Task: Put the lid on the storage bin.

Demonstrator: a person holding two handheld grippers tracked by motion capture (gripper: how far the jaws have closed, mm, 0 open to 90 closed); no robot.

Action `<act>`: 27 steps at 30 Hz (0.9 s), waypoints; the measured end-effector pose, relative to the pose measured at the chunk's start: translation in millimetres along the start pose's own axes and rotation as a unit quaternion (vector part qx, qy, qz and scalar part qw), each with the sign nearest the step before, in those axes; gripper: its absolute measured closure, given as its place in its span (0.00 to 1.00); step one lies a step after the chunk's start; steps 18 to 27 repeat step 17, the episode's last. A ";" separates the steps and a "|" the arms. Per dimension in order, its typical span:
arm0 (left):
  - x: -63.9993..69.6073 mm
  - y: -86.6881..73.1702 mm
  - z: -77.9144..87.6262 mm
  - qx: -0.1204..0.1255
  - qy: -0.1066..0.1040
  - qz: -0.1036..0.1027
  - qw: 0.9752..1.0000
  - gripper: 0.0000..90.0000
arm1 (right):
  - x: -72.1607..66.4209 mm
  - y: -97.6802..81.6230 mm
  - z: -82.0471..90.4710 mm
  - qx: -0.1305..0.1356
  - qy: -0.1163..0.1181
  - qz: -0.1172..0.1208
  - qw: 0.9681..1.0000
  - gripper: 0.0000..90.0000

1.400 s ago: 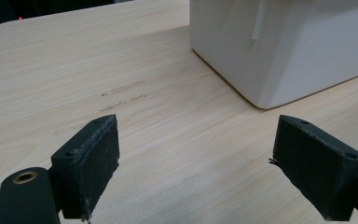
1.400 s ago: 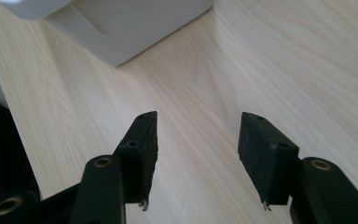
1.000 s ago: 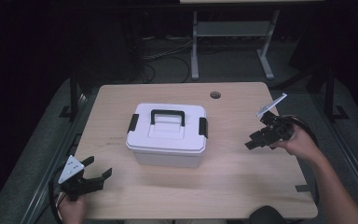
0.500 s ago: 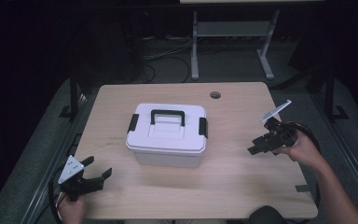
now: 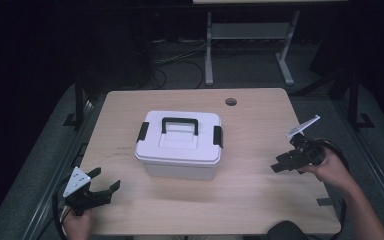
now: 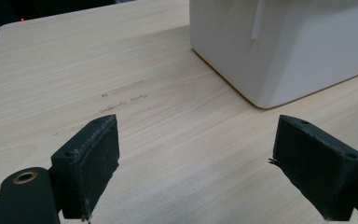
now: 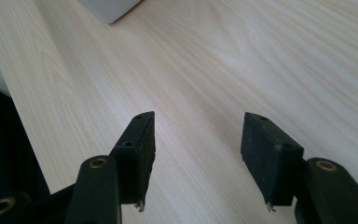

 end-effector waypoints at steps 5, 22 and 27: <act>0.0 0.1 0.0 0.000 0.000 0.000 1.000 0.15 | 2.8 -8.3 -0.4 -0.001 0.001 -0.007 1.000 0.49; 2.5 1.8 -1.9 0.000 -0.001 -0.005 1.000 0.15 | 6.6 -21.5 -2.8 0.001 0.005 -0.016 1.000 0.48; 2.5 1.8 -1.9 0.000 -0.001 -0.005 1.000 0.15 | 6.6 -21.5 -2.8 0.001 0.005 -0.016 1.000 0.48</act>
Point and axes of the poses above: each handheld gripper's, and its own axes: z roughly backward along the jaws, y roughly out of its top, x roughly to its right, the point moved 5 cm from there along -z, roughly forward along the jaws, and after that the axes turned 15 degrees about -z, right-handed, at the moved point
